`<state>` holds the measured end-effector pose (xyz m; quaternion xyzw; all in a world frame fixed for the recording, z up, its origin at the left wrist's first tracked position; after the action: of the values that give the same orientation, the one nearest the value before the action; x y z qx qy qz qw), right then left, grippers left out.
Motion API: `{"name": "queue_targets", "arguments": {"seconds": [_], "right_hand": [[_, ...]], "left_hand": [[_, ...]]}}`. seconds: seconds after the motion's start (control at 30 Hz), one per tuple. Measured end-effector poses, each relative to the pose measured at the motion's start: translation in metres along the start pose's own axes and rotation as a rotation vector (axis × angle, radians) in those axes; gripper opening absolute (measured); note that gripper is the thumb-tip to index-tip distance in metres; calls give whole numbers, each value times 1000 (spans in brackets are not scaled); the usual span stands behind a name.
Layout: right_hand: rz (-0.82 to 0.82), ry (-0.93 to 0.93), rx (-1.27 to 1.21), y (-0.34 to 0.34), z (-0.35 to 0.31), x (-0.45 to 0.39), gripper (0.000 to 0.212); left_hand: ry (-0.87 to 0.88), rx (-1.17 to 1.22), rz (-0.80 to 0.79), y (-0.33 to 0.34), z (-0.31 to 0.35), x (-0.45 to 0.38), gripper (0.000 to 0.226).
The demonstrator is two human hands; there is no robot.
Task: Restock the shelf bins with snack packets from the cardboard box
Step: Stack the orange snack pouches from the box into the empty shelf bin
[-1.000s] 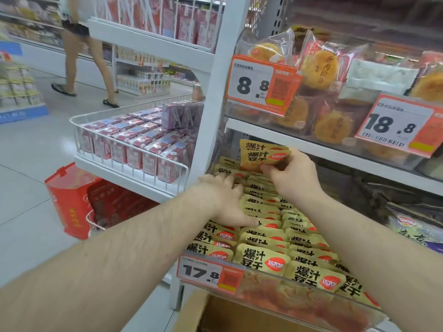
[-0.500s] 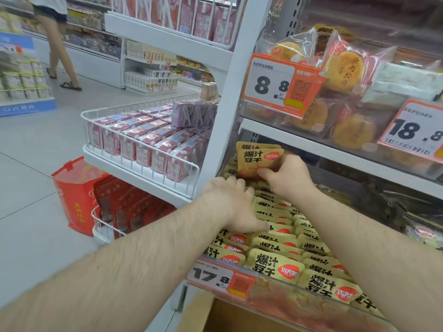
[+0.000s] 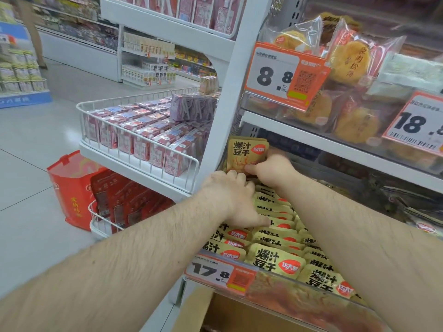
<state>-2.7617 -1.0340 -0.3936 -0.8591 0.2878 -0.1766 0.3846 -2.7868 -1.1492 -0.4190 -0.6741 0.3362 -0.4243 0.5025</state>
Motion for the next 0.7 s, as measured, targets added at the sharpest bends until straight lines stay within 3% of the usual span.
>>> {"name": "queue_targets", "arguments": {"seconds": [0.2,0.37,0.7], "right_hand": [[46,97,151,4,1,-8,24],[163,115,51,14,7,-11,32],[107,92,4,8,9,-11,39]], "left_hand": [[2,5,0,1,0,-1,101],[-2,7,-9,2,0,-2,101],[-9,91,-65,-5,-5,-7,106]]}}
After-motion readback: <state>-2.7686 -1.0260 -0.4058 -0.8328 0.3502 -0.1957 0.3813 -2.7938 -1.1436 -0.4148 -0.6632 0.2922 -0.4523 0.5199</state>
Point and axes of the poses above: each hand's wrist, its own x-axis away from the middle knuckle, its own y-axis out of the palm, z = x × y, the point moved 3 cm from there along -x, towards the middle knuckle, and after that the axes turned 11 degrees about -z, right-handed, at the moved point
